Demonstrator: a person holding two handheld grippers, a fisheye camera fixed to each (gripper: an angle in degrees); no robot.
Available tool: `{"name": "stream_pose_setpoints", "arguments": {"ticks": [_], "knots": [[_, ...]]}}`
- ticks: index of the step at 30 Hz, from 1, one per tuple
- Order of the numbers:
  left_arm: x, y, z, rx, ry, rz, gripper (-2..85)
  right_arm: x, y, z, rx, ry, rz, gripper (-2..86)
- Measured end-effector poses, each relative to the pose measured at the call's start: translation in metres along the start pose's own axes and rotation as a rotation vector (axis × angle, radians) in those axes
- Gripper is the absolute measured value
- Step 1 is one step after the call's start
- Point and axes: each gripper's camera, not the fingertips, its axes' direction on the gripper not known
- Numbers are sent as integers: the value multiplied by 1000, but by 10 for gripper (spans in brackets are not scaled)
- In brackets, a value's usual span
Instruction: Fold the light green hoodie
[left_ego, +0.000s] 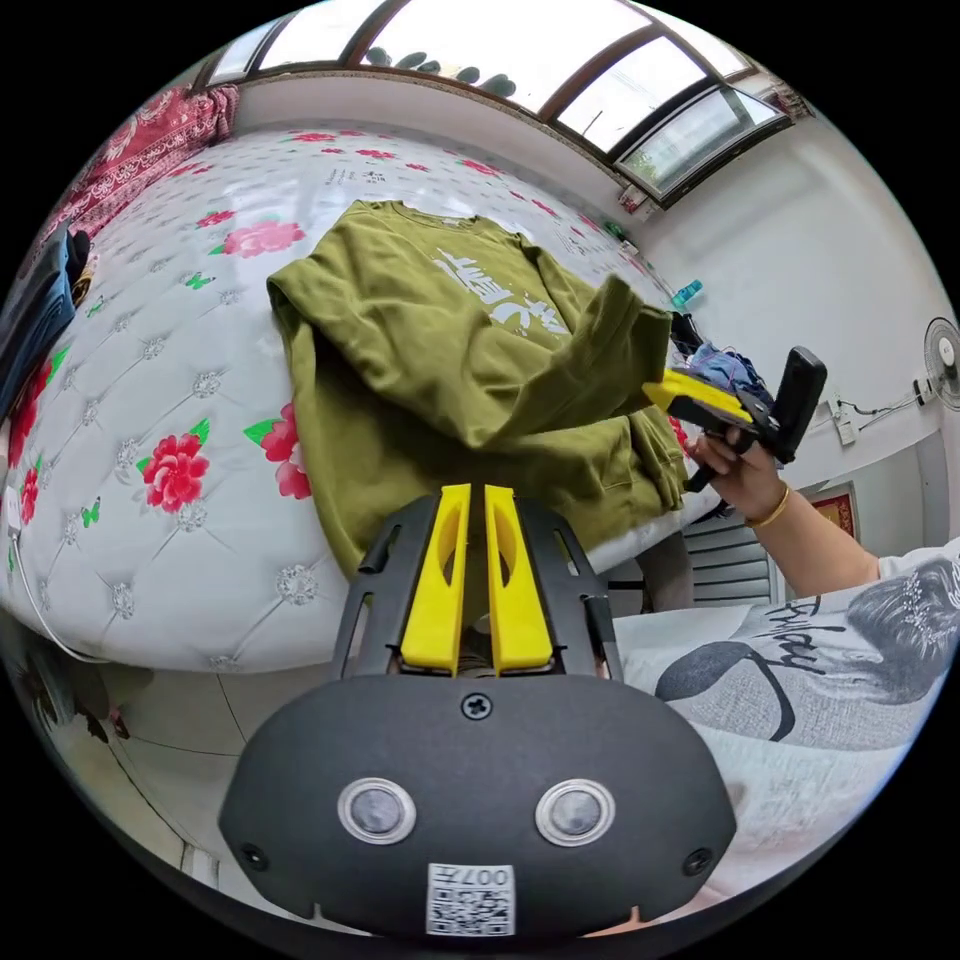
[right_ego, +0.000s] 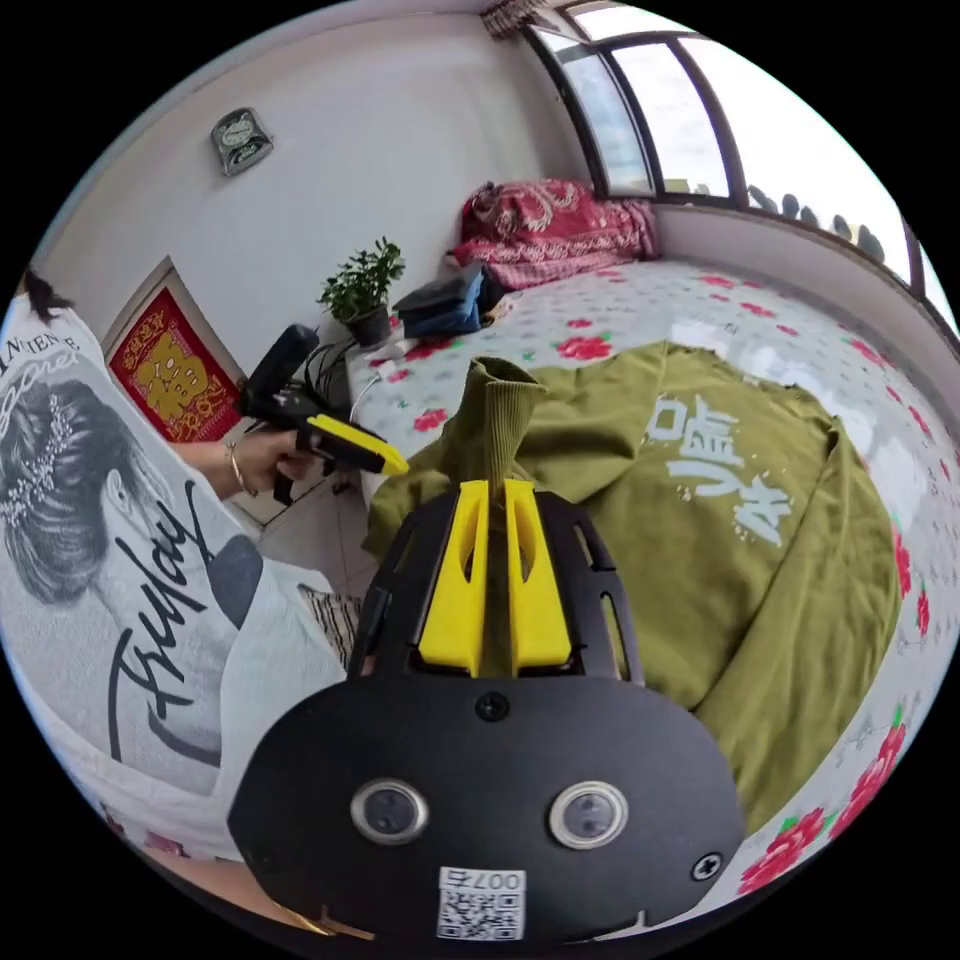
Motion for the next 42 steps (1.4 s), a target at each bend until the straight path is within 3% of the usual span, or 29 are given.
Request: {"name": "stream_pose_setpoints", "arguments": {"ticks": [5, 13, 17, 20, 22, 24, 29, 31, 38, 42], "knots": [[9, 8, 5, -51, -25, -14, 20, -6, 39, 35, -205, -97, 32, 42], [17, -6, 8, -85, 39, -9, 38, -28, 7, 13, -184, -52, -81, 77], [28, -24, 17, -111, 51, 26, 42, -53, -10, 59, -254, -97, -171, 74], [29, -31, 14, -111, -6, 31, 37, -60, 0, 124, -513, -39, -204, 65], [24, -31, 8, -108, -24, 20, 31, -62, -5, 119, -438, -34, -207, 60], [14, -28, -4, -94, -39, -1, 25, -62, -27, 109, -504, -73, -196, 56], [2, -34, -23, -75, -106, 15, 6, -53, -116, 70, -253, -18, -259, 67], [-2, -43, -25, -73, -121, 25, 0, -40, -160, 86, -234, 10, -273, 75], [-24, -80, -11, -97, -109, 41, -5, -15, -315, 231, -289, 185, -351, 98], [-30, -93, 5, -166, -113, 85, -7, -8, -334, 319, -476, 270, -420, 86]]}}
